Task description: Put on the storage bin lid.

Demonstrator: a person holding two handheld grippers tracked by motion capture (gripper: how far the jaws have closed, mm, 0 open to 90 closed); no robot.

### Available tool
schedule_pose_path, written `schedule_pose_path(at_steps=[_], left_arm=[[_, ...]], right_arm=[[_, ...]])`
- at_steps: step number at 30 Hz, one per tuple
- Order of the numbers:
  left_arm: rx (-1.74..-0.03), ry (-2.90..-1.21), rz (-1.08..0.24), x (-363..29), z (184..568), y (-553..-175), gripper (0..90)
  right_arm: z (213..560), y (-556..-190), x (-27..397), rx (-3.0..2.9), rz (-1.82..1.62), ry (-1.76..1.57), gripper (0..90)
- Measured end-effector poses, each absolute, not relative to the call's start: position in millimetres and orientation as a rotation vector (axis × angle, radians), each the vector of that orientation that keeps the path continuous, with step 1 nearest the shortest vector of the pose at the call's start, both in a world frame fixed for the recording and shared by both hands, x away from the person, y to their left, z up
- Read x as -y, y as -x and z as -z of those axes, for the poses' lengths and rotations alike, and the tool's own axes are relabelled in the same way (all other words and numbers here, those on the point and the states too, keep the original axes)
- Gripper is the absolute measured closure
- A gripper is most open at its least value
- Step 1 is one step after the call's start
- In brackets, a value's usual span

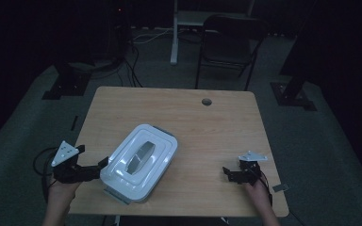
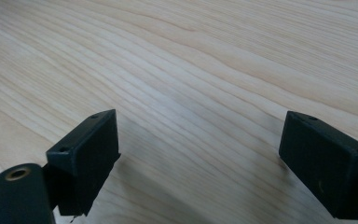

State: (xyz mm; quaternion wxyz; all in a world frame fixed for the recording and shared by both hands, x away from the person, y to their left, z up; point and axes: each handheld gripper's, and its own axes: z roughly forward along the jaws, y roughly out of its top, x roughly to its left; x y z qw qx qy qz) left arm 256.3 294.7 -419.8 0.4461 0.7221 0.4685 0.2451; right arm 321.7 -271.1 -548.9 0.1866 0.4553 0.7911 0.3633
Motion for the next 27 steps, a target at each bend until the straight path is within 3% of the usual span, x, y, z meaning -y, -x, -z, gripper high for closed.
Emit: schedule_pose_path(at_steps=[10,27], left_arm=[[-1.262,-1.746,-0.638,-328.6,451.3,-261.1,1.0],[-1.429,-1.830,-0.542,-353.1,519.4,-255.6,1.0]], right_arm=[[548.7,-314.5,287.6,-2.178,-1.004,-1.324,11.5],[547.9,-293.5,309.9,-2.087,-0.971,-1.434,11.5]])
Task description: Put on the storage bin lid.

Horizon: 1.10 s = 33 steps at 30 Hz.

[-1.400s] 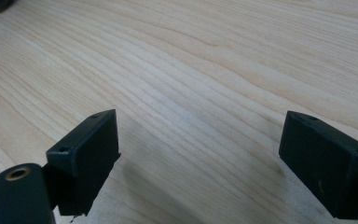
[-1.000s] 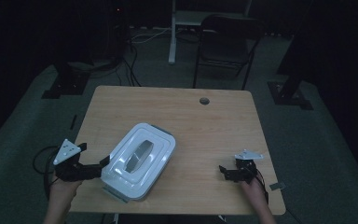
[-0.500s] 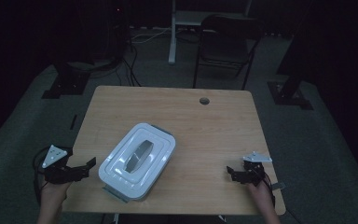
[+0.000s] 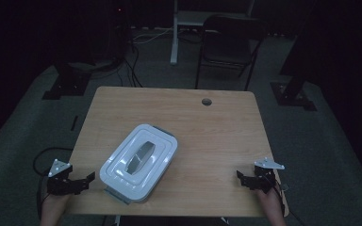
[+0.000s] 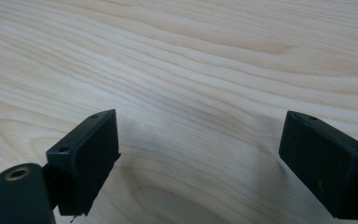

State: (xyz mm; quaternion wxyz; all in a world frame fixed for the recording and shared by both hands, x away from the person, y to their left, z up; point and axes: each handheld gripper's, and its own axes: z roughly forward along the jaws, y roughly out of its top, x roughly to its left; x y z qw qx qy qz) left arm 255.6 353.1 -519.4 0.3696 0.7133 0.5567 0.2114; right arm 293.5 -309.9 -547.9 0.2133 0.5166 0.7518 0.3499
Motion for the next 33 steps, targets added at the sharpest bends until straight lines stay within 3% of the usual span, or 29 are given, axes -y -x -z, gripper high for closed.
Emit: schedule_pose_path(at_steps=[16,33], left_arm=[[-1.554,-1.876,-0.563,-352.1,541.4,-253.3,1.0],[-1.624,-1.875,-0.662,-343.5,547.5,-253.8,0.9]], right_arm=[[550.4,-286.4,325.7,-1.828,-0.822,-1.695,11.6],[550.7,-289.3,325.5,-1.803,-0.783,-1.710,11.5]])
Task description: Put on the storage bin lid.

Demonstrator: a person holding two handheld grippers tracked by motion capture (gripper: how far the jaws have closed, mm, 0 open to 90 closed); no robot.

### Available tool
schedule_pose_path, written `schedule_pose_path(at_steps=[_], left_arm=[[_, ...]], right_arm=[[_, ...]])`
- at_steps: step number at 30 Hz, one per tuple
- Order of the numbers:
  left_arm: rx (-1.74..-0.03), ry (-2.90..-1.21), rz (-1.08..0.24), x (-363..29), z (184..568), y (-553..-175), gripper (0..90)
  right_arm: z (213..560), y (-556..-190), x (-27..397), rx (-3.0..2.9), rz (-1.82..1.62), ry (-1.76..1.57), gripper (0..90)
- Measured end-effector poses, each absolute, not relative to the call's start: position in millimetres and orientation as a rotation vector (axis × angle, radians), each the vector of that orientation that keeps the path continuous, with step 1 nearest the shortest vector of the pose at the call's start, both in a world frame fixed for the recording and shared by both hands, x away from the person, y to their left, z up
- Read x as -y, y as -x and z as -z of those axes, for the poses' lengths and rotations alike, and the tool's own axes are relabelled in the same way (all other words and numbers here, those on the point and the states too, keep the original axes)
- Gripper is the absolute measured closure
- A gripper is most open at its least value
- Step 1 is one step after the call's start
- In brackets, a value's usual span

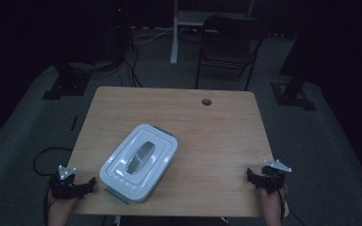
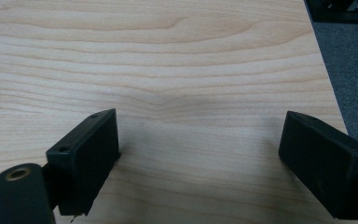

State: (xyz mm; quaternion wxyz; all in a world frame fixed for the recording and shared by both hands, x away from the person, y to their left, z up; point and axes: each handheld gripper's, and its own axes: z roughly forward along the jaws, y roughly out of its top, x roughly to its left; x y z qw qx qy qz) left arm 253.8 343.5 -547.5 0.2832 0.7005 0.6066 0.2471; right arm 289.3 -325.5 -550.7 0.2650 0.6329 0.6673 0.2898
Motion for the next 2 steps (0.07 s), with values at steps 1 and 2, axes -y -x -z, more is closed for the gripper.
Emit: schedule_pose_path(at_steps=[1,2], left_arm=[[-1.624,-1.876,-0.669,-342.9,547.8,-254.0,1.0],[-1.624,-1.876,-0.669,-342.9,547.8,-254.0,0.9]], right_arm=[[550.7,-289.3,325.5,-1.803,-0.783,-1.709,11.5],[550.7,-289.3,325.6,-1.803,-0.783,-1.709,11.5]])
